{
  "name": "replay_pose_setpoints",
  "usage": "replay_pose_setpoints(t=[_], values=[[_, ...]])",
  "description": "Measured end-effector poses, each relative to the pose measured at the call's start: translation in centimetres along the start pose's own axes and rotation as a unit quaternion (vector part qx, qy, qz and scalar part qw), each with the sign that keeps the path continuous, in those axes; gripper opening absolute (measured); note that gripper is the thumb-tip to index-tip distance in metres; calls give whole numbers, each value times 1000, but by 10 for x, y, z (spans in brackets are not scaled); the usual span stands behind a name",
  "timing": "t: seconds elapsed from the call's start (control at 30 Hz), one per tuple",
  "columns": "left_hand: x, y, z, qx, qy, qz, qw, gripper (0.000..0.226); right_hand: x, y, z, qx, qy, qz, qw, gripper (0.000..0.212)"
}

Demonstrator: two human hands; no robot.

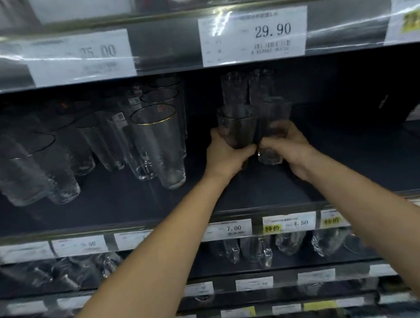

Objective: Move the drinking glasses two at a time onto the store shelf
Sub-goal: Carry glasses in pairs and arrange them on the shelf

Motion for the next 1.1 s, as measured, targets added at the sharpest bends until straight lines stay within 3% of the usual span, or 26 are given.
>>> replay_pose_setpoints(t=[0.2, 0.37, 0.6, 0.8, 1.1], values=[[-70, 36, -32, 7, 10, 37, 999, 67, -71, -18, -13, -19, 22, -33, 999, 46], [-137, 64, -81, 18, 33, 52, 998, 68, -136, -40, 17, -6, 1, -93, 996, 46], [-191, 70, -184, -19, 123, 48, 991, 64, -190, -75, 112, 47, -78, -165, 982, 48], [-218, 70, -280, 4, 197, 43, 979, 69, -217, -100, 201, 36, -139, -176, 974, 48], [-234, 55, -403, 13, 223, 3, 975, 64, -251, -135, 316, -8, -163, -176, 971, 49]])
Point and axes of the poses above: each hand's wrist, its own x-axis towards the middle knuckle, its own z-axis out of the palm, y = z × x, the point moved 9 cm from there along x, towards the middle knuckle, and after that the axes turned 14 degrees about -x, right-handed, at the moved point
